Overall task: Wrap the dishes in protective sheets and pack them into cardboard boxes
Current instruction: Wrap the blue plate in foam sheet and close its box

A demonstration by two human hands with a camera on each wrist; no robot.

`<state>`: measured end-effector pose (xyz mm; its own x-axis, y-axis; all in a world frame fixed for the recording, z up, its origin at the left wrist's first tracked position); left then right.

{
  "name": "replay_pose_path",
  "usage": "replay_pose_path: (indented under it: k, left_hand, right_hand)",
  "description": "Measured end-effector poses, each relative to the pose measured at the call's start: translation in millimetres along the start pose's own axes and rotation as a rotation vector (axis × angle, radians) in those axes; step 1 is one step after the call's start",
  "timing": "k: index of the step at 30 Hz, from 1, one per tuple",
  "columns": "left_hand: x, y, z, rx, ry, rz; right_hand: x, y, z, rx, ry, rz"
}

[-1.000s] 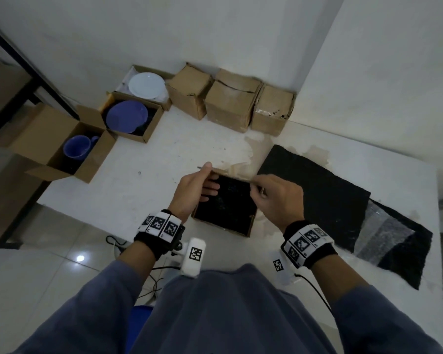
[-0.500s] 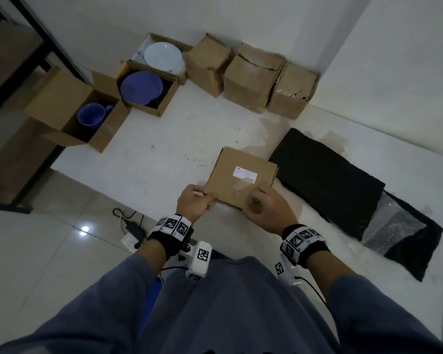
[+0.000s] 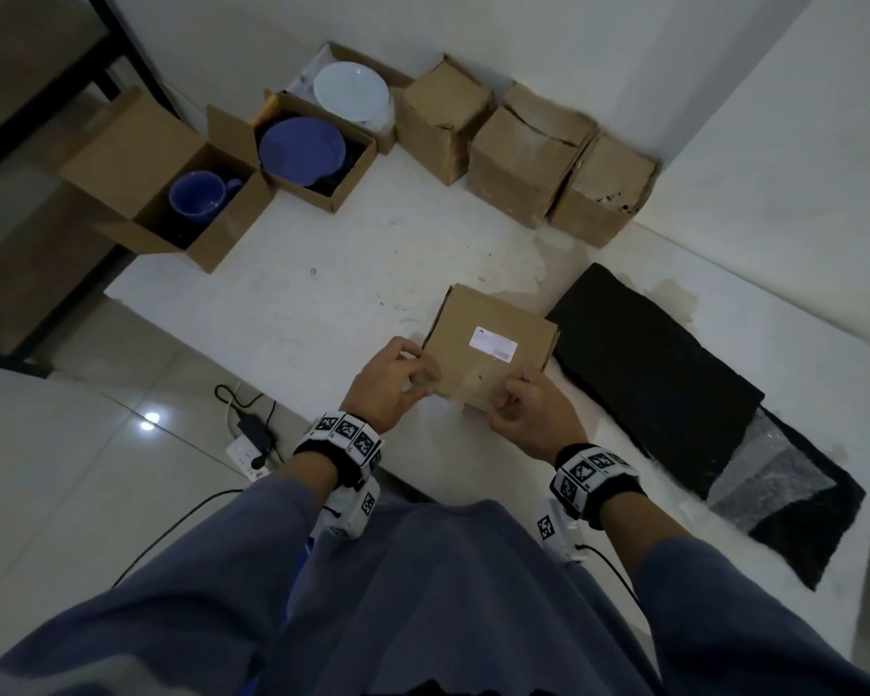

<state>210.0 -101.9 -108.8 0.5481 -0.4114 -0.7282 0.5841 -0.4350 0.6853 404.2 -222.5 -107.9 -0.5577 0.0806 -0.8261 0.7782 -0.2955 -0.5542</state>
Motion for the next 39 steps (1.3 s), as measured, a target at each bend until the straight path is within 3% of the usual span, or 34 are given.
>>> replay_pose_path:
  k: [7,12,15,22,26,31,39]
  left_hand:
    - [5,12,-33,-0.146,0.080,0.110]
    - [12,10,-41,-0.221,0.095,0.165]
    - [13,9,-41,-0.192,0.083,0.106]
    - [14,7,-41,-0.178,0.035,0.079]
    - [15,6,-41,-0.191,0.037,0.078]
    - [16,7,-42,-0.200,0.031,0.064]
    - [17,7,-41,-0.220,0.056,0.087]
  right_hand:
    - [-23,14,-44,0.092,0.092,0.045]
    - [-17,6,-46,0.023,0.089,0.019]
    - [-15,7,-44,0.073,0.140,-0.066]
    - [-10,3,-59,0.147,0.095,0.056]
    - [-5,3,-64,0.108,0.117,0.112]
    - [-3,-5,-61,0.018,0.257,0.189]
    - [8,-12,-64,0.087,0.274,0.365]
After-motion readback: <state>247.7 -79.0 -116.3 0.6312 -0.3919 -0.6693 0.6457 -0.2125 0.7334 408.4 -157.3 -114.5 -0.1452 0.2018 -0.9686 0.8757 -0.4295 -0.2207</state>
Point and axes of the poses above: each hand's wrist, its own z-axis away from the middle knuckle, its own x-axis out of the palm, y = z × x, the point moved 5 cm from there along -z, towards the middle knuckle, and after that the axes turned 9 degrees about y, right-handed, at the moved point
